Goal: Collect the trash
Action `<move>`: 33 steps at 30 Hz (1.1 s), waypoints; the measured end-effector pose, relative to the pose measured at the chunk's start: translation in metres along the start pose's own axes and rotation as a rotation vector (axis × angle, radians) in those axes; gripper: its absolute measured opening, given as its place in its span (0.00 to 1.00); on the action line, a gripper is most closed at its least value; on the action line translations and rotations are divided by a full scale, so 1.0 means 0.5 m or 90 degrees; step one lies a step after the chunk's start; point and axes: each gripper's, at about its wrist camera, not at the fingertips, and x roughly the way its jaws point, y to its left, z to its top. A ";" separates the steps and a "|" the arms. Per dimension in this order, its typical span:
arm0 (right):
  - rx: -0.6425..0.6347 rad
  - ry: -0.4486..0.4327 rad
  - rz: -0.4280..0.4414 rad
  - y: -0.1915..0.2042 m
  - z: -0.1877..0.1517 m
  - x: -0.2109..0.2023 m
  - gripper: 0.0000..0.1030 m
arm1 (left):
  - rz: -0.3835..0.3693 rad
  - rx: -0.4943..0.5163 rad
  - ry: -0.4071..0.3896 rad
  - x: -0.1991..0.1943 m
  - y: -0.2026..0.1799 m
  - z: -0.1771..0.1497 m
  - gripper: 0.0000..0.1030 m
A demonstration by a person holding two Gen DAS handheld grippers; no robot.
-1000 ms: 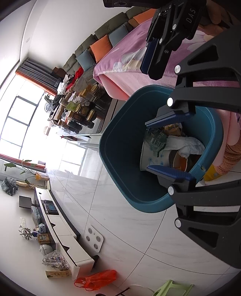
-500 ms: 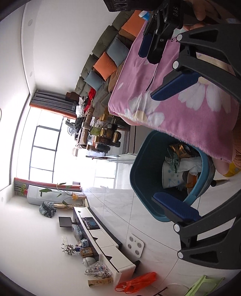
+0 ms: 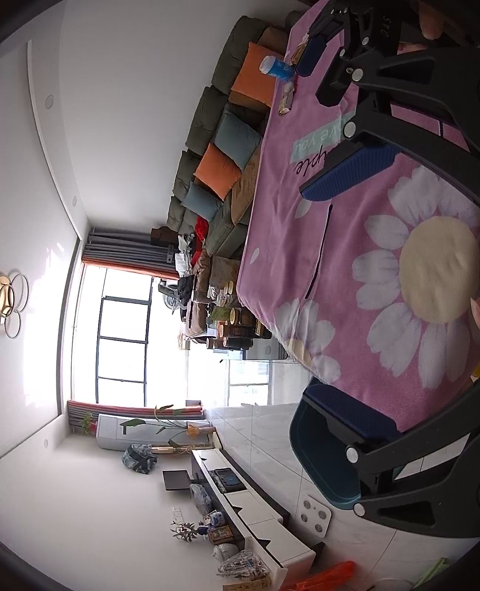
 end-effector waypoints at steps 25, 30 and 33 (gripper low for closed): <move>0.044 -0.102 -0.119 -0.082 -0.041 -0.125 0.93 | -0.012 0.051 -0.078 -0.042 -0.120 -0.018 0.95; 0.050 -0.105 -0.125 -0.087 -0.040 -0.126 0.93 | -0.009 0.051 -0.081 -0.044 -0.114 -0.018 0.95; 0.048 -0.108 -0.127 -0.086 -0.040 -0.127 0.93 | -0.008 0.052 -0.082 -0.043 -0.114 -0.018 0.95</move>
